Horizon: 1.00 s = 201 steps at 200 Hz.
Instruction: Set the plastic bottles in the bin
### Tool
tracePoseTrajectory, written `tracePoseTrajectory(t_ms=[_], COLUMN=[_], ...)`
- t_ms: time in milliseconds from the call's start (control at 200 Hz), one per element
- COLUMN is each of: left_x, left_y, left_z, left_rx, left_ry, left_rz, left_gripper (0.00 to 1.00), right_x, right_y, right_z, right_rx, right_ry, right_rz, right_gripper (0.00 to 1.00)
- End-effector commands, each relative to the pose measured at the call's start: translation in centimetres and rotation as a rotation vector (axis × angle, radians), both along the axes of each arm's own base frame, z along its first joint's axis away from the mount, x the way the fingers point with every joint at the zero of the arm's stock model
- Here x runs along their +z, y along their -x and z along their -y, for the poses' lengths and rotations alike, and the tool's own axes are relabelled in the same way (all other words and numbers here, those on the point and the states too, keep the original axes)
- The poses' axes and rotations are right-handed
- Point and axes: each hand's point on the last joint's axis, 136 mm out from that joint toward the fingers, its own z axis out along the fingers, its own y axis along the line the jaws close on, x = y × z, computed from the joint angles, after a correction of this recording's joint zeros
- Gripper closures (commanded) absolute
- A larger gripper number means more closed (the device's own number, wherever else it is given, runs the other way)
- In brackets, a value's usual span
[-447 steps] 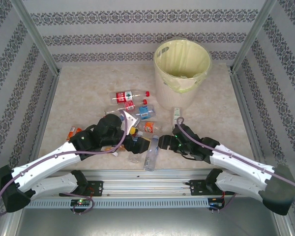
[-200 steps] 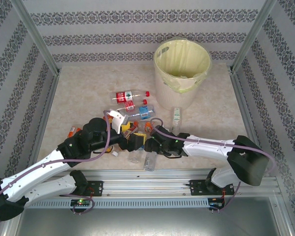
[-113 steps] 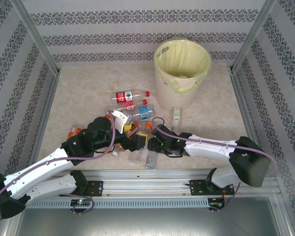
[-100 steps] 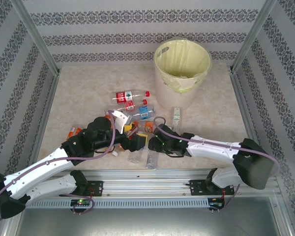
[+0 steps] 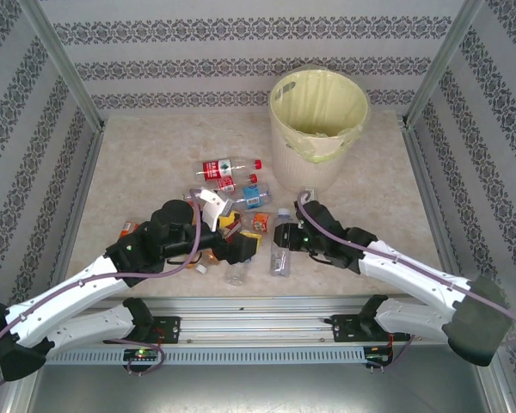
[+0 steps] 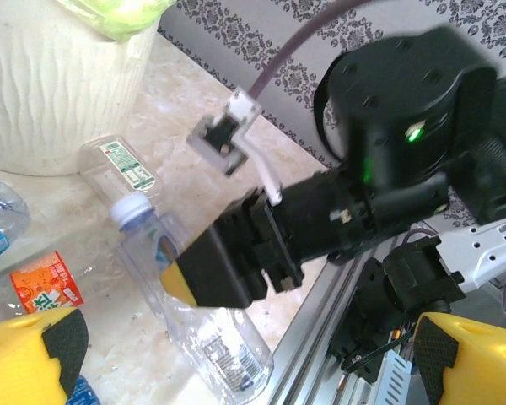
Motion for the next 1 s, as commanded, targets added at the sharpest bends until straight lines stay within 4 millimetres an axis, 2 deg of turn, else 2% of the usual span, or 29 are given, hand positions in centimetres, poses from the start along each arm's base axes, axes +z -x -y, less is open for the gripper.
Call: tracePoseTrajectory(t_ms=[0,265,370,570,764,999], left_x=[2.8,3.8,4.1,4.2,3.6,2.3], left_y=[0.0,-0.4,-0.6,-1.0,-1.2,-1.4], left_z=[0.7,1.5,2.2,2.7,3.1,3.4], left_rx=[-0.033,-0.045,-0.059,-0.063,-0.066,-0.058], left_ry=[0.059,0.122,0.146,0.143,0.143,0.137], left_rz=[0.057,0.066,0.059,0.044,0.025,-0.013], left_gripper=[0.0,0.0,0.0,0.0,0.0,0.0], right_x=[5.3,15.1,19.4,26.2,30.0,32.3], right_y=[-0.8,-4.0,-6.2,-10.5,-15.5,-21.2], right_z=[-0.1,0.8,1.5,3.9,6.7,9.0], right_rx=[0.088,0.12,0.096,0.028,-0.071,-0.162], right_ry=[-0.016,-0.028,-0.021,-0.002,0.008,0.038], right_rz=[0.128,0.318,0.408,0.545,0.61,0.642], right_gripper=[0.56,0.55,0.55,0.55,0.55,0.56])
